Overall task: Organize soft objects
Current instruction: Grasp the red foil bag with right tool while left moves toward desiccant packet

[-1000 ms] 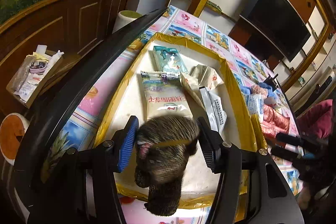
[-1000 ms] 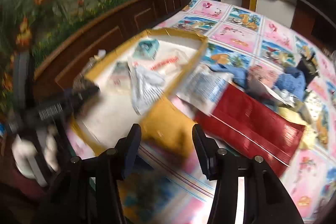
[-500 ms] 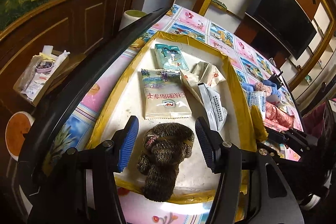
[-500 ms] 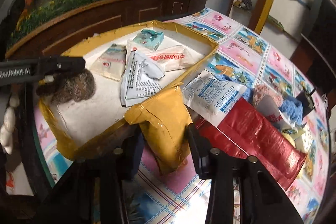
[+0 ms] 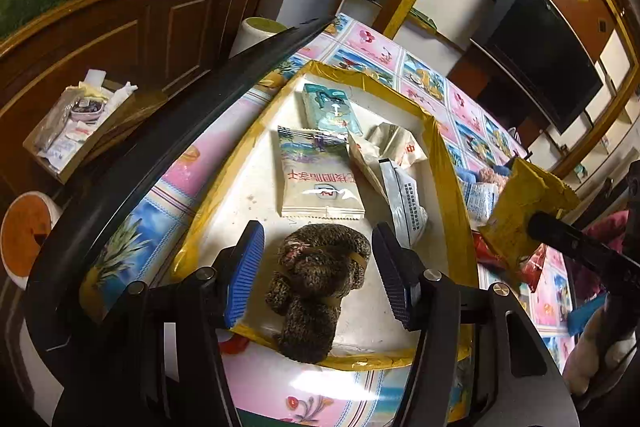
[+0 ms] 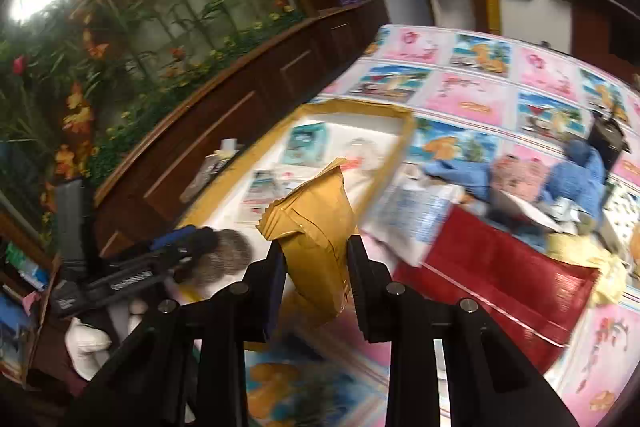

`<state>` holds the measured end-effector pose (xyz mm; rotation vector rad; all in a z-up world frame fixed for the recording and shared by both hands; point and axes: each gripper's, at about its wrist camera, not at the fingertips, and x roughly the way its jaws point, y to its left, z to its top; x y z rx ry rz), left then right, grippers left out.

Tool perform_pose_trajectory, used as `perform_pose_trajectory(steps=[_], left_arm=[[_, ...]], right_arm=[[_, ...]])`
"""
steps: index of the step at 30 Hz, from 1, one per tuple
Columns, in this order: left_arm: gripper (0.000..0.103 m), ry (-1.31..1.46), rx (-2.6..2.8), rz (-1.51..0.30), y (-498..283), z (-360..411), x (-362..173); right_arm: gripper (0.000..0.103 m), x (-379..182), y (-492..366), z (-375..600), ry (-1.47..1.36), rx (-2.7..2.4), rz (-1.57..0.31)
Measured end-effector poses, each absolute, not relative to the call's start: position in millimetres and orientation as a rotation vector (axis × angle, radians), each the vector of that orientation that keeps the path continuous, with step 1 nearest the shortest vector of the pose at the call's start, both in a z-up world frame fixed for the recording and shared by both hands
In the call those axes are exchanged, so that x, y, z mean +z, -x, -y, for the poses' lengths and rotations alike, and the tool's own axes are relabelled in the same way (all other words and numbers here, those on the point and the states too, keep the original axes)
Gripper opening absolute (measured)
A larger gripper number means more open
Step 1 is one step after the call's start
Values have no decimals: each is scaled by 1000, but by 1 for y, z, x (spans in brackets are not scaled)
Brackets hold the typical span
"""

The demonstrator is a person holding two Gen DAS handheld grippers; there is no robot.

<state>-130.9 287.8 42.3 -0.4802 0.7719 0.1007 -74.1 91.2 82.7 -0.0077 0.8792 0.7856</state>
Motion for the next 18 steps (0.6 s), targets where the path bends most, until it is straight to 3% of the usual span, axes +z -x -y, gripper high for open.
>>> perform_pose_trajectory(steps=[8, 10, 18], left_arm=[[57, 518, 107, -746, 141, -300, 44], [57, 522, 107, -750, 141, -301, 43], [57, 532, 72, -725, 146, -301, 46]], right_arm=[[32, 68, 80, -155, 127, 831, -913], [37, 64, 80, -160, 147, 816, -917], [39, 89, 69, -101, 19, 711, -829]])
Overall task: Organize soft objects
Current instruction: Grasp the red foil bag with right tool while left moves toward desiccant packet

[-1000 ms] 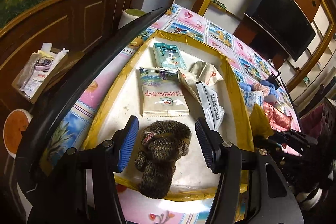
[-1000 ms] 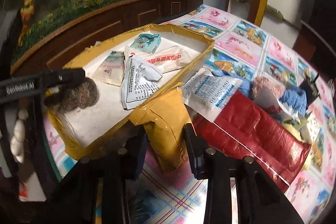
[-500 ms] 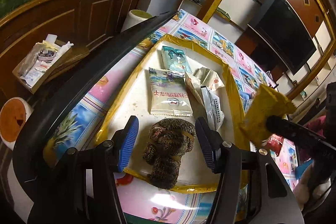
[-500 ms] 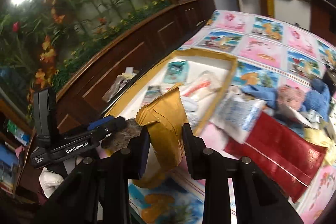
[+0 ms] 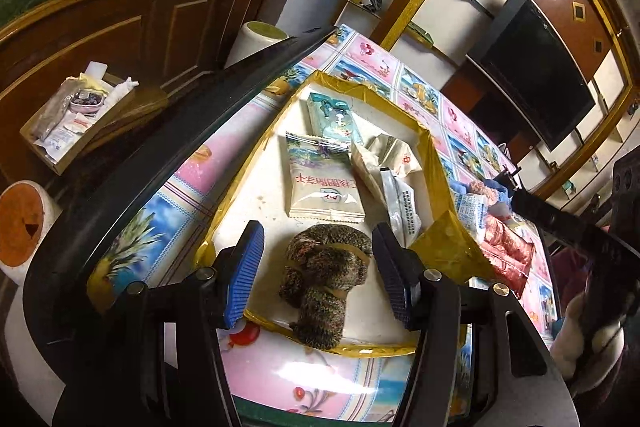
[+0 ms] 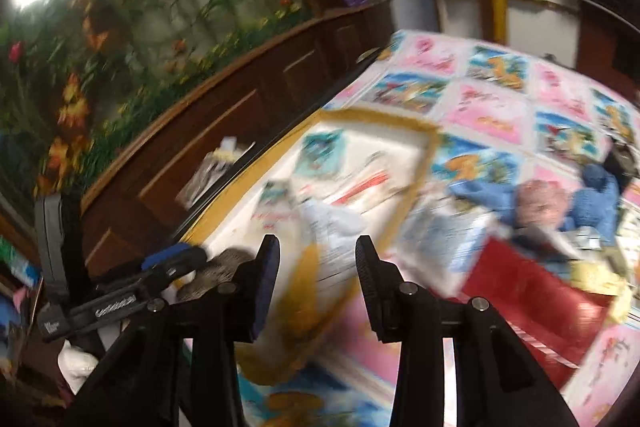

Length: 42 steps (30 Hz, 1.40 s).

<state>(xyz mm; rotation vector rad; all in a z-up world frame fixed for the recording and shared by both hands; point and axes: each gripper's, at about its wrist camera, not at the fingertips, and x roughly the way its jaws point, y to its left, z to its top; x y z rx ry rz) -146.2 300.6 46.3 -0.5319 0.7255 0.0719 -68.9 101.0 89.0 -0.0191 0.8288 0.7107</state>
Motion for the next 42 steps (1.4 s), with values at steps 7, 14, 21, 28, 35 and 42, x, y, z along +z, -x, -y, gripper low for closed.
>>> perform_pose_trajectory(steps=[7, 14, 21, 28, 35, 42], left_arm=[[56, 456, -40, -675, 150, -270, 60], [56, 318, -139, -679, 151, -219, 76], [56, 276, -170, -683, 147, -195, 82], [56, 276, -196, -735, 133, -167, 76], [56, 229, -174, -741, 124, -152, 84], [56, 179, -195, -778, 88, -120, 89]], right_arm=[[44, 85, 33, -6, -10, 374, -821], [44, 53, 13, -15, 39, 383, -923], [45, 18, 52, -15, 28, 601, -1134], [64, 33, 67, -1, 43, 580, -1030], [72, 12, 65, -50, 182, 602, -1039], [52, 9, 64, -21, 108, 569, -1042]])
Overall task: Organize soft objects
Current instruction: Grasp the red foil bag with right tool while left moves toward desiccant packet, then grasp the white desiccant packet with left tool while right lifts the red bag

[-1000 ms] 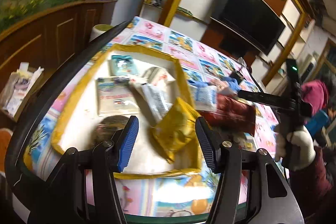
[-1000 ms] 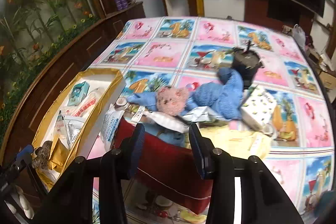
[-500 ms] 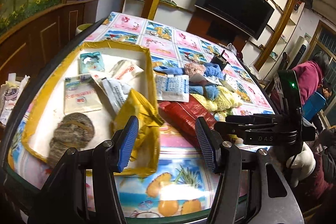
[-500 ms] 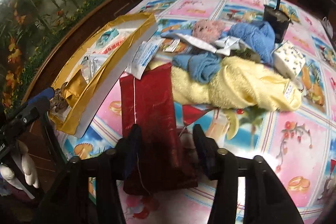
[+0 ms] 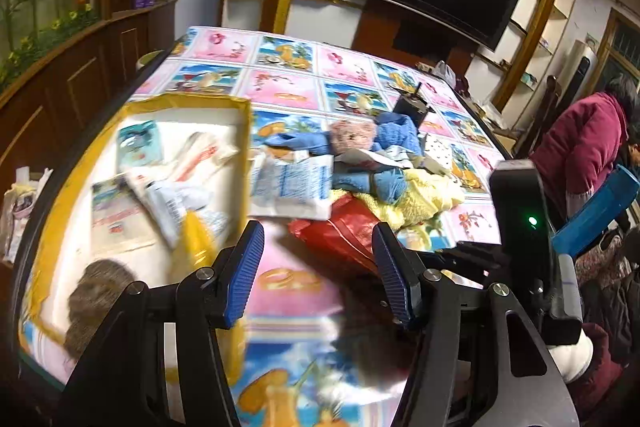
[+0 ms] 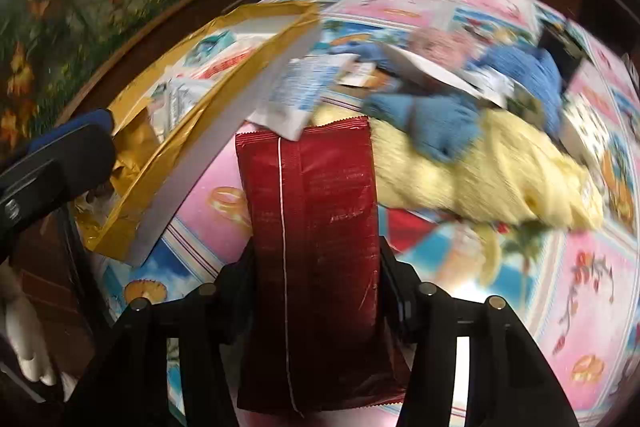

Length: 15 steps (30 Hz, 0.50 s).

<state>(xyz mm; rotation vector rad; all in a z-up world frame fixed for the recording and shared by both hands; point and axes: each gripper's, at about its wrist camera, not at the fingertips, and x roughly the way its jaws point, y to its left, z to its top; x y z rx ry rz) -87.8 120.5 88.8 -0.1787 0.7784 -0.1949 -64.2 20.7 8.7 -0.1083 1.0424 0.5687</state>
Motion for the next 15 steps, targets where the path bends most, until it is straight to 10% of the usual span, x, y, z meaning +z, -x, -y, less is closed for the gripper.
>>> perform_pose_trajectory(steps=[15], left_arm=[[63, -64, 11, -1040, -55, -75, 17]], right_arm=[[53, 5, 67, 74, -39, 467, -1010]])
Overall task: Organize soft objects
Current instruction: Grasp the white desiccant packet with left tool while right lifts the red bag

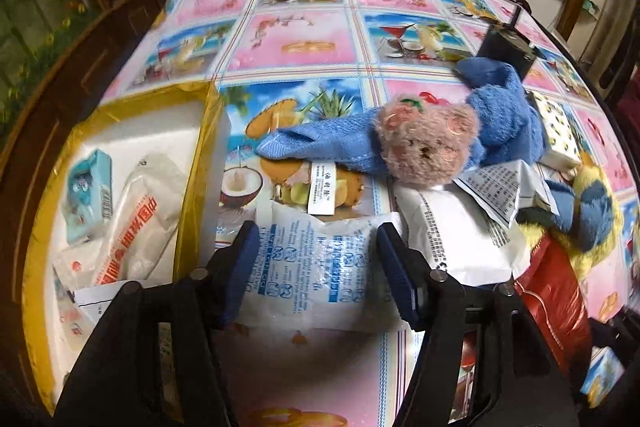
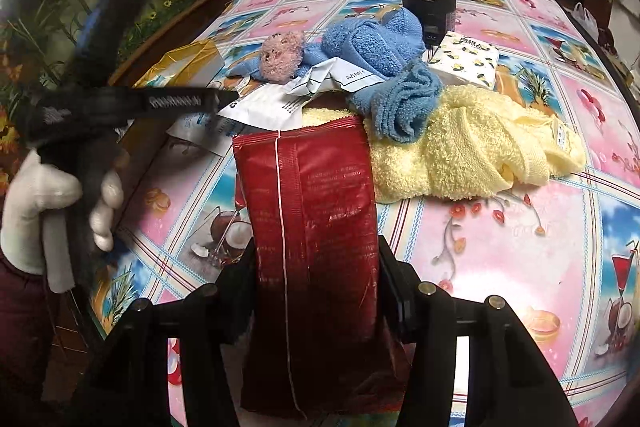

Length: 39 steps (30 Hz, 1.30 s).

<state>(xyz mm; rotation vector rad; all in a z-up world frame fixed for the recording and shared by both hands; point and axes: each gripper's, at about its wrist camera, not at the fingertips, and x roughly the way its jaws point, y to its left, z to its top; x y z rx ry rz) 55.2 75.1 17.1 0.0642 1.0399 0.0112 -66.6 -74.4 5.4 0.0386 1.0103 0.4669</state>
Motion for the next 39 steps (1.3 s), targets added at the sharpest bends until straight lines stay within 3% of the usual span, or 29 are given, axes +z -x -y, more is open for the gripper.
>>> perform_pose_trajectory(steps=[9, 12, 16, 25, 29, 31, 32, 33, 35, 37, 39], left_arm=[[67, -96, -391, -1130, 3, -28, 18], [67, -94, -511, -1031, 30, -27, 40], [68, -291, -501, -851, 47, -21, 61], [68, -504, -483, -910, 5, 5, 8], [68, -486, -506, -885, 7, 12, 9], [64, -424, -497, -930, 2, 10, 9], [48, -399, -502, -945, 1, 9, 11], [40, -391, -492, -947, 1, 8, 12], [35, -362, -476, -946, 3, 5, 14], [28, -334, -458, -945, 6, -1, 17], [22, -278, -460, -943, 12, -8, 25]], right_arm=[[53, 5, 71, 91, -69, 465, -1012], [54, 5, 74, 101, -76, 449, -1016], [55, 6, 75, 109, -60, 432, -1017], [58, 7, 75, 117, -107, 421, -1046], [61, 7, 72, 115, -98, 424, -1055], [66, 7, 71, 108, -59, 416, -1048], [66, 7, 70, 104, -29, 412, -1041], [67, 6, 71, 98, 12, 407, -1032], [66, 5, 73, 88, 86, 402, -1013], [53, 5, 76, 86, 95, 414, -1006], [49, 6, 77, 91, 42, 447, -1015]])
